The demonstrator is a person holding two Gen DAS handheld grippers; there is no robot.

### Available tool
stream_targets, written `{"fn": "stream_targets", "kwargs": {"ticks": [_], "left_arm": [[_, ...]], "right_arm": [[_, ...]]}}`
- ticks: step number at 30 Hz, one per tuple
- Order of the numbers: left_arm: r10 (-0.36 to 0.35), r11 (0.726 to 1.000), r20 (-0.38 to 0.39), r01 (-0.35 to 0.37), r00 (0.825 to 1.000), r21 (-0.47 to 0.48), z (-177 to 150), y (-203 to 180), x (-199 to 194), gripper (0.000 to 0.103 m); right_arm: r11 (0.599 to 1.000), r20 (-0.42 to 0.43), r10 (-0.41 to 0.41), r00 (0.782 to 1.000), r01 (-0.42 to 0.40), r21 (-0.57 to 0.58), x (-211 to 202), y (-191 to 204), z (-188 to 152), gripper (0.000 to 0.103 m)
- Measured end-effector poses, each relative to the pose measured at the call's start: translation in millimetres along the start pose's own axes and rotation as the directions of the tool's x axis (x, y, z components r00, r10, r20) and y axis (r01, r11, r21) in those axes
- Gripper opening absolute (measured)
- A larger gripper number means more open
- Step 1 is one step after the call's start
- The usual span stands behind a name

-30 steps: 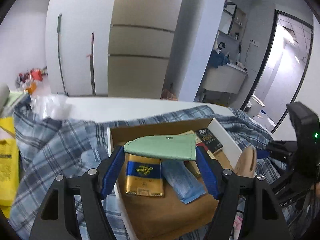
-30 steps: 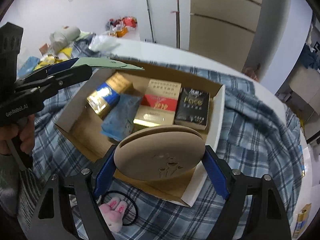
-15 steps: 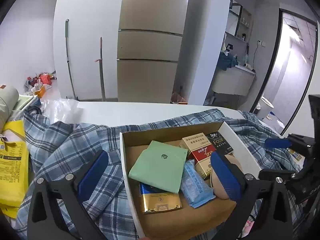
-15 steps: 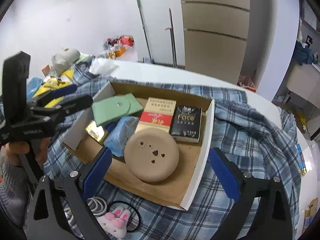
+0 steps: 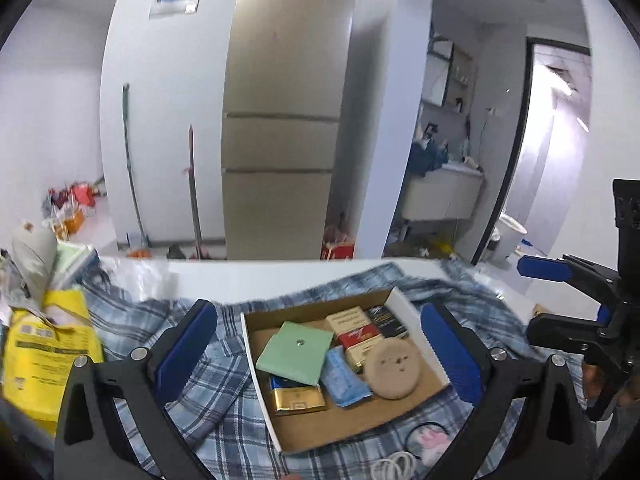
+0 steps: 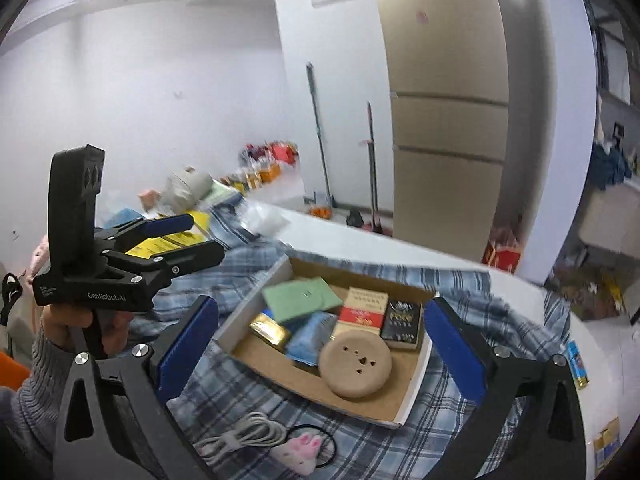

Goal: Organize soft objects

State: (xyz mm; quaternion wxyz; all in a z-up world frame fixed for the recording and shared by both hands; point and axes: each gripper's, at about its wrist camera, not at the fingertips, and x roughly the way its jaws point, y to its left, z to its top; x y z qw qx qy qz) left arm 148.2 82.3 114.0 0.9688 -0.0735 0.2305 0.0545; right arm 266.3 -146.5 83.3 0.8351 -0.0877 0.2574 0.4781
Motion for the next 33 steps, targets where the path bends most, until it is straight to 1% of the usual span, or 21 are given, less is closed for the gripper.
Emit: {"fn": "stream_targets", "kwargs": {"ticks": [1,3,5,9,11,13,14,15,16,19,20,22,23,25,26,28,31,33], "left_arm": [[0.0,1.0,0.017,-0.001,1.0,0.009,2,-4,-11,0.103],[-0.006,1.0,0.047,0.005,0.999,0.027,4,-13,-31,0.103],[-0.02,0.999,0.071,0.017,0.997,0.041,6,-19,-48,0.103],[-0.029,0.996,0.106,0.02,0.994,0.084,4,-37,-80,0.103],[-0.062,0.994,0.124,0.05,0.99,0.098,0,-43,-93,0.103],[-0.089,0.993,0.133,0.078,0.987,0.087,-9,-47,-103,0.103],[-0.101,0.993,0.133,0.092,0.986,0.069,-15,-48,-107,0.103],[-0.113,0.993,0.133,0.106,0.985,0.057,-21,-49,-109,0.103],[-0.127,0.991,0.132,0.122,0.983,0.05,-28,-50,-111,0.103],[-0.133,0.991,0.12,0.128,0.984,0.048,-50,-53,-110,0.103],[-0.121,0.992,0.119,0.116,0.985,0.049,-56,-54,-109,0.103],[-0.067,0.998,0.12,0.065,0.991,0.026,-75,-51,-105,0.103],[-0.056,0.998,0.12,0.054,0.991,0.016,-81,-49,-106,0.103],[-0.053,0.998,0.112,0.055,0.992,-0.017,-96,-44,-103,0.103],[-0.069,0.997,0.098,0.072,0.993,-0.028,-102,-40,-100,0.103],[-0.071,0.996,0.055,0.073,0.996,-0.047,-109,-35,-89,0.103],[-0.064,0.997,-0.004,0.064,0.998,-0.033,-117,-36,-72,0.103],[-0.068,0.998,-0.027,0.067,0.997,-0.011,-126,-40,-62,0.103]], "right_arm": [[1.0,0.015,-0.01,1.0,0.011,-0.011,-8,4,1,0.103],[0.997,0.06,-0.057,0.997,0.059,-0.039,-25,16,4,0.103],[0.995,0.119,-0.073,0.99,0.081,-0.057,-46,28,5,0.103],[0.993,0.25,-0.068,0.966,0.09,-0.075,-89,50,6,0.103],[0.992,0.296,-0.057,0.954,0.088,-0.09,-106,60,4,0.103],[0.991,0.334,-0.038,0.942,0.078,-0.106,-117,69,-2,0.103],[0.992,0.363,-0.025,0.931,0.067,-0.104,-120,73,-8,0.103],[0.994,0.385,-0.012,0.923,0.052,-0.095,-119,75,-16,0.103],[0.996,0.394,0.005,0.919,0.032,-0.086,-117,76,-25,0.103],[0.997,0.397,0.045,0.917,-0.015,-0.077,-105,76,-50,0.103],[0.997,0.394,0.056,0.917,-0.031,-0.07,-99,74,-58,0.103],[0.997,0.379,0.07,0.923,-0.054,-0.053,-87,67,-74,0.103],[0.998,0.365,0.067,0.928,-0.056,-0.041,-81,62,-82,0.103],[0.999,0.315,0.053,0.948,-0.05,-0.016,-66,52,-96,0.103],[0.999,0.298,0.047,0.953,-0.048,-0.004,-62,48,-99,0.103],[0.998,0.248,0.043,0.968,-0.051,0.025,-50,39,-103,0.103],[1.0,0.197,-0.001,0.98,-0.003,0.022,-40,33,-105,0.103],[0.999,0.172,-0.035,0.985,0.034,0.01,-34,32,-106,0.103]]}}
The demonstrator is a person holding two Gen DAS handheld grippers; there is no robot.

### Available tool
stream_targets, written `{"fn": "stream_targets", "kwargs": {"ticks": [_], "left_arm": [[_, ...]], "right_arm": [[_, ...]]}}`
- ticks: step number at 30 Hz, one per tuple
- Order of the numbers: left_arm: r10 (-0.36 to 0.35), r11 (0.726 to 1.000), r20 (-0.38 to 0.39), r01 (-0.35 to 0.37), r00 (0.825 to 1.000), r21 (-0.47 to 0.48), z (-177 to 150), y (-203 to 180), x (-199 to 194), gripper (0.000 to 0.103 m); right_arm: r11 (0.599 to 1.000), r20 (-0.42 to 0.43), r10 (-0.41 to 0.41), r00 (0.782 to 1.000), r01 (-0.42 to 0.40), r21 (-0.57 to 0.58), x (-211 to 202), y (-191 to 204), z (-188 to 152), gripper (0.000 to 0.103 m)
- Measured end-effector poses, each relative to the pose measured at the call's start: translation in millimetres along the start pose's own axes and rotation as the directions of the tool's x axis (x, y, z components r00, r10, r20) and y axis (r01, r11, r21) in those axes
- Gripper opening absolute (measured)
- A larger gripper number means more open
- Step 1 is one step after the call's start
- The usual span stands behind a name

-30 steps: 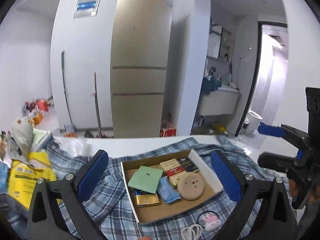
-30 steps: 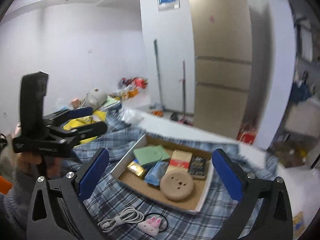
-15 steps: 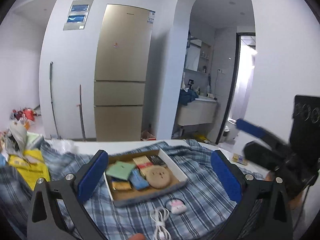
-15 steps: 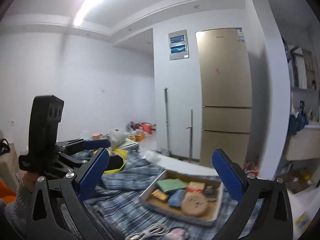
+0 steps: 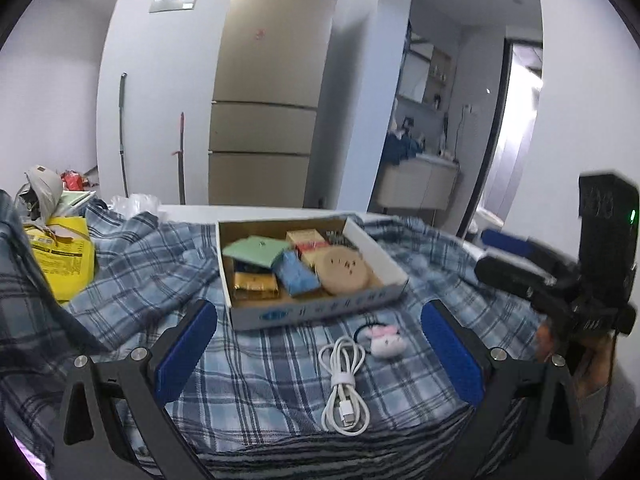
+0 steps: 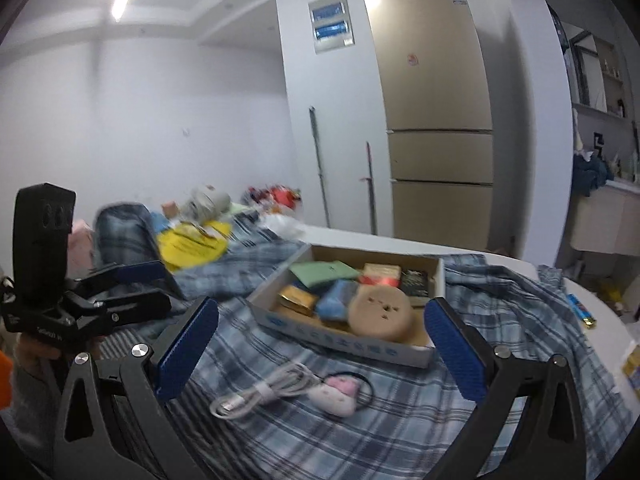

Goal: Organize soft objects

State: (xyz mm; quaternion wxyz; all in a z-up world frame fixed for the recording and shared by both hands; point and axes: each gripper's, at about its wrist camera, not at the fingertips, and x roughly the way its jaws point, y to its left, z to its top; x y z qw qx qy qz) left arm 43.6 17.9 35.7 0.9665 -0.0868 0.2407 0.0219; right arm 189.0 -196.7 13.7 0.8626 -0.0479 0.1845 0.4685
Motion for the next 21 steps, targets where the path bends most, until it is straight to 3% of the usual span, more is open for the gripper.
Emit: {"fn": "stream_targets", "kwargs": {"ticks": [8,12,16,21], "left_arm": [[0.015,0.998,-0.141,-0.005,0.99,0.068,-22,-15,40,0.103],[0.056,0.993,-0.192,-0.035,0.98,0.113,-29,-22,53,0.103],[0.072,0.989,-0.268,-0.033,0.961,0.147,-39,-28,68,0.103],[0.046,0.992,-0.296,-0.008,0.954,0.129,-42,-25,73,0.1]], "right_arm": [[0.999,-0.077,-0.045,0.996,0.042,-0.03,6,-10,-14,0.103],[0.998,-0.123,-0.054,0.991,0.05,-0.036,17,-15,-24,0.103],[1.0,-0.232,0.021,0.973,-0.023,-0.003,33,-20,-35,0.103],[0.997,-0.234,0.035,0.972,-0.048,-0.052,34,-14,-34,0.103]]}}
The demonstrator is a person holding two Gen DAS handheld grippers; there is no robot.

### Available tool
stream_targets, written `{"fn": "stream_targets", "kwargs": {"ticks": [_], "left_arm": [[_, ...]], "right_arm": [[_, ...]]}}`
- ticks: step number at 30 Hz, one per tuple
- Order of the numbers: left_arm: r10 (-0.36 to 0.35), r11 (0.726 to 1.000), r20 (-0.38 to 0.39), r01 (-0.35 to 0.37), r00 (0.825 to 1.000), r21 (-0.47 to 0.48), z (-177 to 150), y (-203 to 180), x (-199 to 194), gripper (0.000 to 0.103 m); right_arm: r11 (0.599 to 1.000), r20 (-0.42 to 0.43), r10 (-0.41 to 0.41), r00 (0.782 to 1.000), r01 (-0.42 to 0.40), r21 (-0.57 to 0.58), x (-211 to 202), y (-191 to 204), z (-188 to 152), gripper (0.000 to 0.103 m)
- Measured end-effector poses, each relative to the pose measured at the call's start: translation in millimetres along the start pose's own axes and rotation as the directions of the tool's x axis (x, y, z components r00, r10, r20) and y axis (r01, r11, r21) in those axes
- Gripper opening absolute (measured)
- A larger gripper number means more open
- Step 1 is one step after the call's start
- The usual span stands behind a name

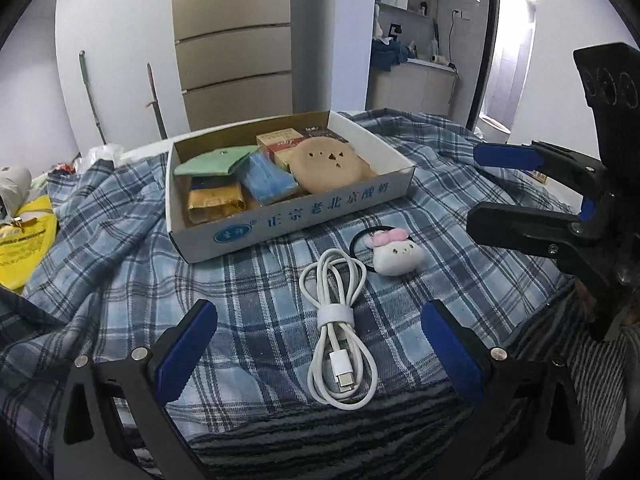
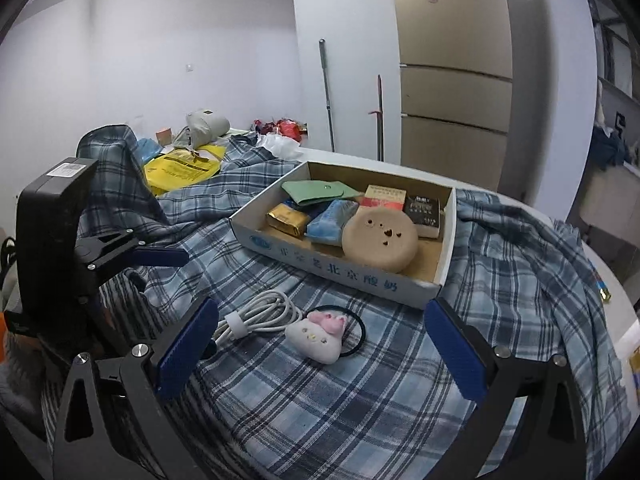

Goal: Organize soft objects

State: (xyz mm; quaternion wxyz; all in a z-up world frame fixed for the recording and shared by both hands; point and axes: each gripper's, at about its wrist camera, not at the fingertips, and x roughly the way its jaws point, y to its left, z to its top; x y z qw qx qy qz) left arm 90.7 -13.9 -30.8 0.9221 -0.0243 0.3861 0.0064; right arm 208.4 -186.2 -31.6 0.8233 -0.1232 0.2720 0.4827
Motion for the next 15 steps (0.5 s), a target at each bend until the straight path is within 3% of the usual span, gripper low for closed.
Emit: {"fn": "stream_targets", "kwargs": {"ticks": [1,6,15], "left_arm": [[-0.015,1.0,-0.004,0.015,1.0,-0.008,-1,2,1,0.094],[-0.078,0.995,-0.053,0.074,0.996,-0.074,-1,14,10,0.081],[-0.131,0.99,-0.095,0.126,0.987,-0.055,-2,8,18,0.078]], "right_arm": [[1.0,0.002,0.0,1.0,0.0,-0.006,1,0,-1,0.103],[0.998,0.001,0.006,1.0,-0.006,0.057,9,-9,-12,0.103],[0.992,0.006,0.016,1.0,-0.017,0.123,8,-22,-16,0.103]]}}
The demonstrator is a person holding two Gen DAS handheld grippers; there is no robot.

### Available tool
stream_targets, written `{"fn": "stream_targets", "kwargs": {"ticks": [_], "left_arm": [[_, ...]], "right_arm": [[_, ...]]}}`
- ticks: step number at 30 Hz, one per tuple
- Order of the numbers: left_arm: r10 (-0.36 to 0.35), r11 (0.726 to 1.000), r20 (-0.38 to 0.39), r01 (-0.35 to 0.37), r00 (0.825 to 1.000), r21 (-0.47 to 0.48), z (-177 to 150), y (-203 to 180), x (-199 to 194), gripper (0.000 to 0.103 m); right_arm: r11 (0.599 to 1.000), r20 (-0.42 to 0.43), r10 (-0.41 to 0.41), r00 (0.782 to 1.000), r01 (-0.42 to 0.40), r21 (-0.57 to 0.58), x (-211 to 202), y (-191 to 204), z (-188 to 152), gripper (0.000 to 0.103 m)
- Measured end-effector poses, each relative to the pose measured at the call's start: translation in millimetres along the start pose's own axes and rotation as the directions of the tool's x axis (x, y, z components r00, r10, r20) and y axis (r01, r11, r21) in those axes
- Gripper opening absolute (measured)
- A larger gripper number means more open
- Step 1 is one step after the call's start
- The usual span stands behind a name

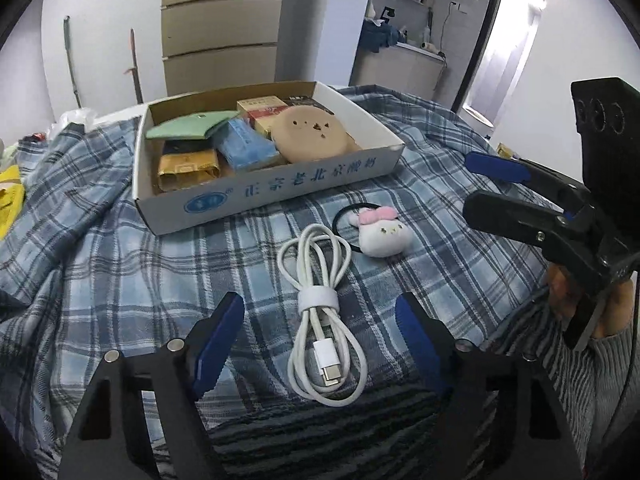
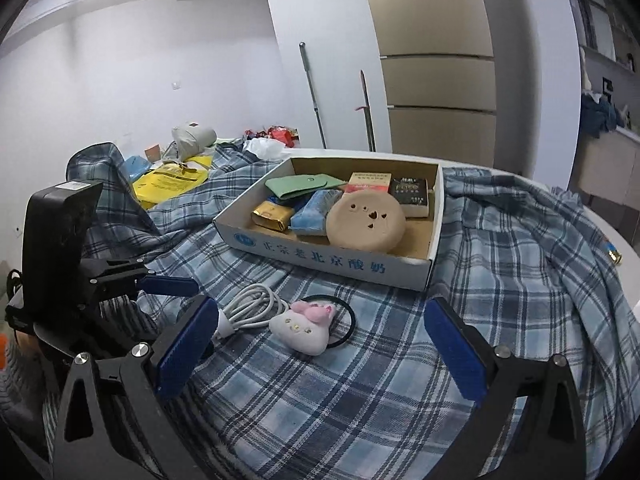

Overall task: Organize soft objects
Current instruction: 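Grasp the white coiled cable with the left gripper while the right grasps the bunny charm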

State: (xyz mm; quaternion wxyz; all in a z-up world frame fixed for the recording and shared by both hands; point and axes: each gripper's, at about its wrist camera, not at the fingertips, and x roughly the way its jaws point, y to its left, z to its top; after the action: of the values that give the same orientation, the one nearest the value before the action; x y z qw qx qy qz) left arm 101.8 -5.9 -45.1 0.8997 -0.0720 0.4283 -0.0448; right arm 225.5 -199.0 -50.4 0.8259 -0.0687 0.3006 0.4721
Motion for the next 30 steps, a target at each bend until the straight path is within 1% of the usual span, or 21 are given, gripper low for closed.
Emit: {"fn": "stream_targets", "kwargs": {"ticks": [2,3,4,5,6,8,9,10,14,15,16,17,19,20,25,28,30], "left_arm": [[-0.026,1.0,-0.019,0.026,0.999,-0.016,1,3,4,0.07],[-0.032,0.999,-0.036,0.03,0.999,-0.031,1,6,7,0.063],[-0.037,0.999,-0.047,0.035,0.998,-0.04,1,7,9,0.053],[-0.04,0.998,-0.054,0.038,0.998,-0.049,0,8,11,0.049],[-0.047,0.998,-0.058,0.044,0.997,-0.052,0,9,11,0.047],[-0.113,0.992,-0.043,0.11,0.993,-0.066,3,13,7,0.047],[-0.11,0.992,-0.04,0.107,0.993,-0.072,5,16,6,0.047],[-0.09,0.994,-0.041,0.087,0.995,-0.065,7,14,6,0.047],[-0.063,0.998,-0.102,0.065,0.993,0.019,9,0,16,0.047],[-0.055,0.998,-0.107,0.058,0.993,0.031,7,-2,18,0.042],[-0.043,0.998,-0.099,0.046,0.994,0.03,6,-2,17,0.035],[-0.045,0.999,-0.09,0.047,0.995,0.023,6,0,16,0.033],[-0.076,0.997,-0.072,0.076,0.995,0.0,5,5,13,0.026],[-0.076,0.997,-0.072,0.075,0.995,-0.006,5,7,13,0.025],[-0.086,0.996,-0.098,0.087,0.991,0.006,5,3,19,0.025],[-0.085,0.996,-0.095,0.086,0.992,0.006,5,3,18,0.023],[-0.076,0.997,-0.076,0.077,0.994,0.018,4,2,15,0.023]], "right_arm": [[1.0,-0.008,0.001,1.0,-0.001,0.009,2,-2,0,0.103],[1.0,-0.013,-0.003,1.0,0.003,0.014,2,-3,0,0.103],[1.0,-0.019,-0.009,1.0,0.01,0.02,4,-3,0,0.103],[1.0,-0.023,-0.012,1.0,0.012,0.024,4,-4,0,0.103],[1.0,-0.026,-0.013,1.0,0.013,0.028,4,-4,-1,0.103],[0.999,-0.032,-0.016,0.999,0.017,0.03,5,-5,-1,0.103],[0.999,-0.038,-0.018,0.999,0.019,0.031,7,-5,-1,0.103],[0.999,-0.045,-0.022,0.999,0.023,0.033,8,-5,-1,0.103],[0.999,-0.048,-0.025,0.999,0.027,0.034,8,-6,-1,0.103],[0.999,-0.048,-0.025,0.999,0.027,0.034,8,-6,-1,0.103],[0.999,-0.049,-0.024,0.999,0.026,0.034,8,-7,-1,0.103],[0.999,-0.049,-0.024,0.999,0.026,0.036,8,-7,-1,0.103],[0.999,-0.047,-0.022,0.999,0.024,0.041,8,-8,-2,0.103],[0.999,-0.048,-0.021,0.999,0.024,0.044,8,-9,-2,0.103],[0.998,-0.064,-0.023,0.998,0.026,0.053,12,-11,-2,0.103],[0.998,-0.071,-0.024,0.997,0.028,0.052,14,-11,-2,0.103],[0.998,-0.072,-0.025,0.997,0.028,0.048,14,-10,-2,0.103]]}}
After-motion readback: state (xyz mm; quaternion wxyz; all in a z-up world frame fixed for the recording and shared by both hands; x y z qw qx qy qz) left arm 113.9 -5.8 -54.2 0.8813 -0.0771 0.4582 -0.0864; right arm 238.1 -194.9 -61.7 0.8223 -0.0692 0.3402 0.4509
